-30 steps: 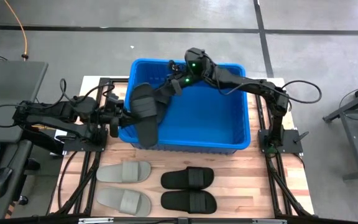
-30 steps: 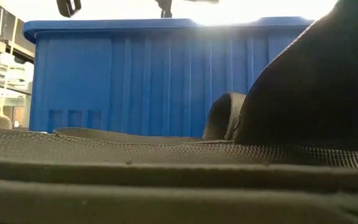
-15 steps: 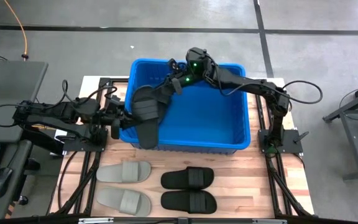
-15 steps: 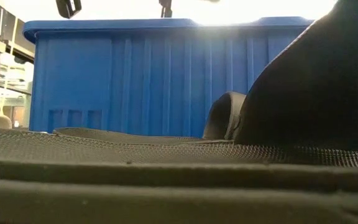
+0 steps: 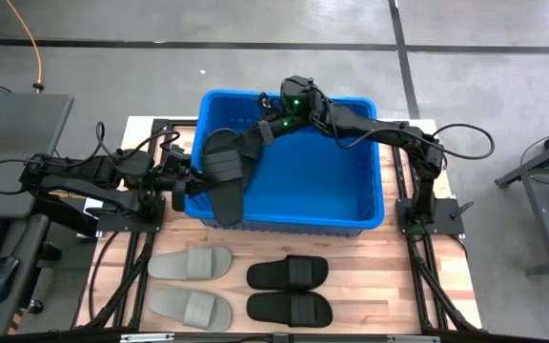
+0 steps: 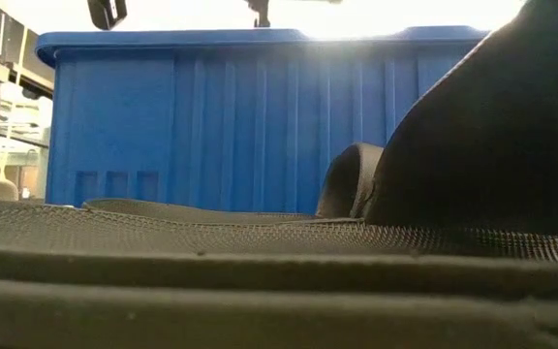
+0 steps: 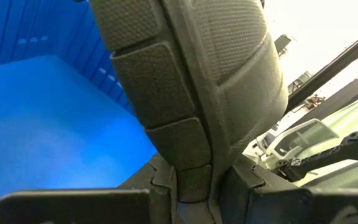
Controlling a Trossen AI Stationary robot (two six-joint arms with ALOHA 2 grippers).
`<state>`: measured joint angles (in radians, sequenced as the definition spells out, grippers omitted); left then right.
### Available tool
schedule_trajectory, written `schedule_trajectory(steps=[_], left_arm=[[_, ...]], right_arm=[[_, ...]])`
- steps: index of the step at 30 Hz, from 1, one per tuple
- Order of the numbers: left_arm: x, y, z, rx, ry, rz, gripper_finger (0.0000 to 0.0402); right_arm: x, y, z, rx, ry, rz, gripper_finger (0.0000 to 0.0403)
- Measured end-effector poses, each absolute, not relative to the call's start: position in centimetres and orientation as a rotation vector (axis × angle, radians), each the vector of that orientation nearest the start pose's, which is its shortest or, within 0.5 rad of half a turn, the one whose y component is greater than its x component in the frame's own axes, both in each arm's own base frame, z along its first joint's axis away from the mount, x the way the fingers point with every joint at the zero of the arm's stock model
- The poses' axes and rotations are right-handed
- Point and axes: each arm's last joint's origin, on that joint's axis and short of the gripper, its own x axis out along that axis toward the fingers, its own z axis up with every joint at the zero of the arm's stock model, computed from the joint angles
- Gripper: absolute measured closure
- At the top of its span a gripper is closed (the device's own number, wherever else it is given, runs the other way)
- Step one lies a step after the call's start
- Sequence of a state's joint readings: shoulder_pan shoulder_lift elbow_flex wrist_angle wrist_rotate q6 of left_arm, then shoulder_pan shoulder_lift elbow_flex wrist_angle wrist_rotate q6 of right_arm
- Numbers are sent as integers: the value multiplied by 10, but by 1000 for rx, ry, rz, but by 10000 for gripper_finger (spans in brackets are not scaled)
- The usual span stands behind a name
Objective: Pick and place slides into bin
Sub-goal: Put the top right black slide into the blue bin
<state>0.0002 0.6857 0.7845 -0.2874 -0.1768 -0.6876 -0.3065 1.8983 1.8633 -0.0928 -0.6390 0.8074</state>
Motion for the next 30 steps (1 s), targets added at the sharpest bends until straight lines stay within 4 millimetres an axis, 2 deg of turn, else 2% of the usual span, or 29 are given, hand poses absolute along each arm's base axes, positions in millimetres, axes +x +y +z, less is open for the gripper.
schedule_trajectory(steps=[4, 12, 16, 21, 27, 30], left_arm=[[148, 5, 337, -666, 118, 237, 341], [145, 5, 338, -684, 104, 244, 338], [139, 6, 340, -710, 88, 247, 264], [127, 7, 340, -714, 67, 297, 180], [108, 10, 343, -734, -2, 398, 134], [96, 13, 344, -777, -76, 493, 116]], right_arm=[[427, -115, 393, 853, 238, 256, 384], [429, -106, 396, 825, 213, 204, 398], [421, -108, 398, 805, 249, 167, 400], [398, -107, 405, 746, 336, 52, 401], [377, -107, 423, 681, 297, -82, 402], [377, -108, 422, 660, 284, -175, 402]])
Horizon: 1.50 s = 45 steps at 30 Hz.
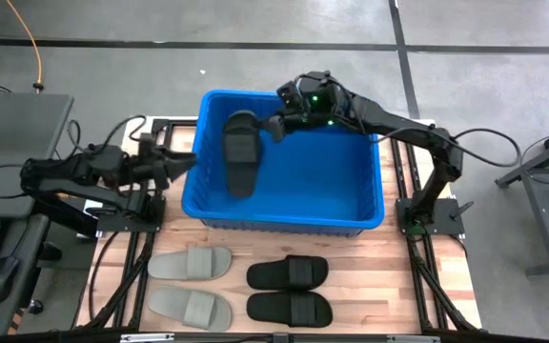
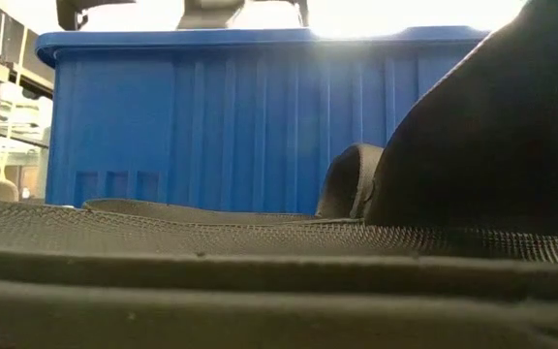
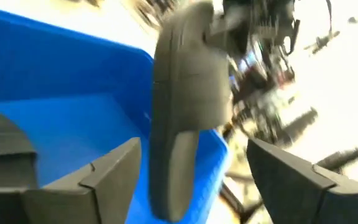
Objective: Pick and place slides into bin
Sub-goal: Put the top right black slide into the blue bin
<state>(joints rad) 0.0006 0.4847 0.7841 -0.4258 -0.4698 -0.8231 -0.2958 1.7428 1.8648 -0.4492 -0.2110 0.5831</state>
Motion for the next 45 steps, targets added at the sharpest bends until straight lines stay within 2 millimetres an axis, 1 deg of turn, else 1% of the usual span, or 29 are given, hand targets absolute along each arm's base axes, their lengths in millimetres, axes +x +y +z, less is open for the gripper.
schedule_trajectory(steps=[3, 7, 11, 14, 16, 19, 23, 25, 27, 30, 37, 41, 45], left_arm=[[82, 15, 345, -795, -137, 569, 92], [67, 16, 351, -811, -236, 576, 60], [56, 18, 357, -779, -324, 605, 40], [48, 19, 359, -718, -355, 637, 35], [44, 19, 360, -691, -363, 668, 36], [41, 19, 362, -685, -388, 662, 40], [41, 19, 363, -690, -397, 636, 43], [41, 19, 363, -691, -395, 620, 43], [41, 18, 364, -689, -392, 611, 43], [41, 18, 364, -684, -390, 609, 44], [41, 18, 363, -684, -386, 601, 46], [41, 18, 363, -684, -386, 601, 46], [41, 18, 364, -684, -387, 601, 46]], right_arm=[[378, -108, 413, 640, 333, -302, 402], [379, -112, 399, 617, 393, -456, 403], [384, -125, 387, 674, 388, -556, 403], [395, -133, 372, 730, 386, -603, 403], [404, -136, 359, 770, 402, -608, 403], [418, -139, 340, 838, 429, -577, 403], [437, -145, 321, 922, 391, -533, 403], [444, -147, 313, 957, 375, -534, 403], [446, -150, 306, 972, 374, -562, 403], [445, -155, 300, 975, 397, -597, 403], [442, -172, 292, 1025, 411, -598, 403], [442, -179, 283, 1053, 427, -627, 403], [445, -180, 275, 1087, 445, -624, 403]])
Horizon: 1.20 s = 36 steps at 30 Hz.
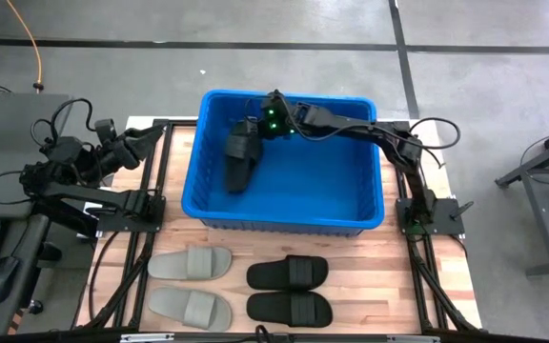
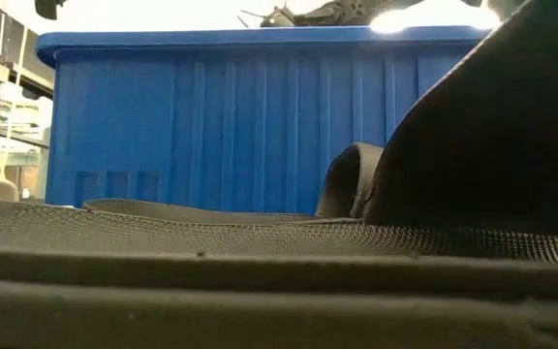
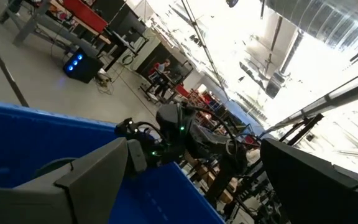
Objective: Pick and place slides into bin
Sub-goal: Put the top right black slide into the blue bin
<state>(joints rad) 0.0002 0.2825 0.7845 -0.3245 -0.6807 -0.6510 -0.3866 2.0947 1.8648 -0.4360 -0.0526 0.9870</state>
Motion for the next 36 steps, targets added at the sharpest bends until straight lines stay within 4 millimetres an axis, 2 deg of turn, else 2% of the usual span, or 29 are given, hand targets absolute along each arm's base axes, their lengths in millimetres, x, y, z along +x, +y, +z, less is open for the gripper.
schedule_trajectory(steps=[15, 25, 29, 36], left_arm=[[41, 18, 364, -684, -386, 601, 51], [41, 18, 364, -684, -386, 600, 55], [41, 18, 364, -684, -386, 600, 55], [42, 18, 364, -691, -383, 581, 54]], right_arm=[[457, -187, 228, 1150, 554, -662, 403], [445, -188, 214, 1120, 685, -809, 391], [444, -188, 214, 1110, 684, -819, 367], [440, -191, 212, 1106, 696, -871, 285]])
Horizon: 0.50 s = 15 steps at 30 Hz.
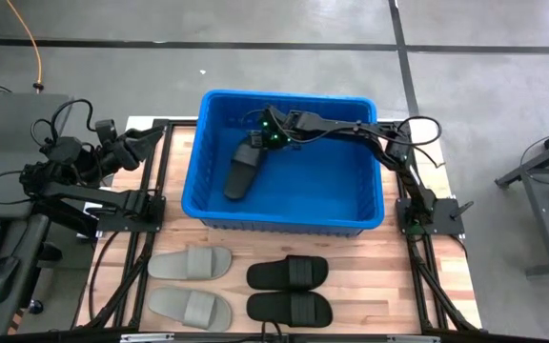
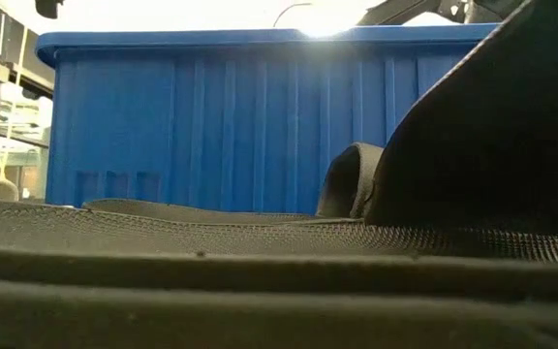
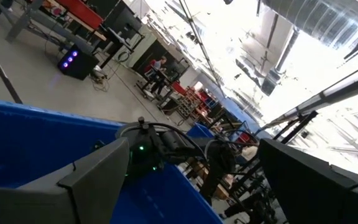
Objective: Pick and place slides into bin
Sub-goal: Put the top right black slide into the blue bin
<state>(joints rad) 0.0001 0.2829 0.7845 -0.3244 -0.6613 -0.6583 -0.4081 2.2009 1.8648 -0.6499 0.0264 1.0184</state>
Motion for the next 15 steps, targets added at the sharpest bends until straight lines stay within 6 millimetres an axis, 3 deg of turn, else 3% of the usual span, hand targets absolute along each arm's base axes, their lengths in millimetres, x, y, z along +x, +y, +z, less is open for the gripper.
schedule_trajectory(steps=[7, 15], left_arm=[[42, 18, 364, -691, -383, 581, 53], [42, 18, 364, -690, -382, 582, 53]], right_arm=[[434, -203, 211, 1148, 691, -890, 236], [430, -208, 210, 1139, 717, -896, 228]])
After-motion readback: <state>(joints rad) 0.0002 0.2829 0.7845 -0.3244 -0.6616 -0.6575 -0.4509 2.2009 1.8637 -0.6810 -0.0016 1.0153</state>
